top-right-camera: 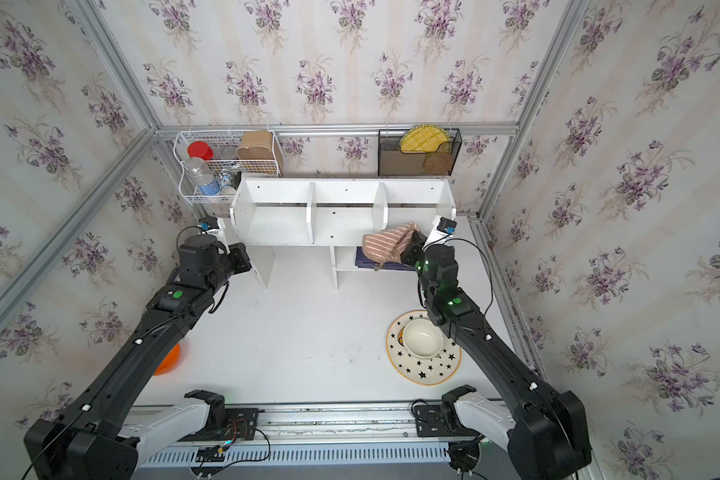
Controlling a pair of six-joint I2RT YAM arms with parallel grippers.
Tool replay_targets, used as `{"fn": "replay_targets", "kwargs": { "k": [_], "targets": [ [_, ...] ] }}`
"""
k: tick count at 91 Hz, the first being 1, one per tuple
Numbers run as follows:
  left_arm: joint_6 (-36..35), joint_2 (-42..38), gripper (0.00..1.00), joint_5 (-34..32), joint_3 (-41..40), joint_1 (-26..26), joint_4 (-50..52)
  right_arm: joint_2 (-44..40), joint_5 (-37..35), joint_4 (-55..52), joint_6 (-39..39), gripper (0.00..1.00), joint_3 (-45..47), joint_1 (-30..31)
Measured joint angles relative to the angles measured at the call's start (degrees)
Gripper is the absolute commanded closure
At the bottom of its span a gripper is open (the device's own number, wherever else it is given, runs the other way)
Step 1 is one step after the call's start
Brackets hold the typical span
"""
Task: Wipe the bookshelf clean with a cloth
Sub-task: Wipe the dust from the shelf.
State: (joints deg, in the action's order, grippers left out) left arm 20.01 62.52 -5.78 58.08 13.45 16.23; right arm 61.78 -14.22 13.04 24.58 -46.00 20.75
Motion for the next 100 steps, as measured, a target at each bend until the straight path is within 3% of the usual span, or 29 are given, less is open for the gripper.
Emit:
{"fn": "replay_targets", "kwargs": {
  "k": [13, 33, 44, 52, 72, 88, 100],
  "targets": [
    [0.02, 0.50, 1.00, 0.00, 0.02, 0.00, -0.02, -0.24, 2.45, -1.27, 1.01, 1.00, -0.28, -0.13],
    [0.02, 0.79, 1.00, 0.02, 0.02, 0.00, -0.02, 5.16, 5.68, 1.25, 2.29, 1.00, -0.85, 8.02],
    [0.02, 0.48, 1.00, -0.42, -0.13, 0.00, -0.04, 7.28, 6.05, 1.46, 2.45, 1.00, -1.42, 8.83],
    [0.00, 0.31, 1.00, -0.76, -0.39, 0.00, -0.04, 5.64, 5.95, 1.53, 2.47, 1.00, -0.50, 6.43],
    [-0.26, 0.02, 1.00, -0.85, -0.50, 0.00, -0.04, -2.95, 5.46, -2.62, 2.19, 1.00, 0.74, -6.75],
    [-0.39, -0.11, 1.00, -0.87, -0.55, 0.00, -0.04, -3.52, 3.89, -6.38, -0.79, 1.00, 1.03, -9.53],
    [-0.46, -0.11, 1.00, -0.85, -0.55, 0.00, -0.04, -1.33, 3.08, -6.80, -1.88, 1.00, 6.80, -9.68]
  ]
}}
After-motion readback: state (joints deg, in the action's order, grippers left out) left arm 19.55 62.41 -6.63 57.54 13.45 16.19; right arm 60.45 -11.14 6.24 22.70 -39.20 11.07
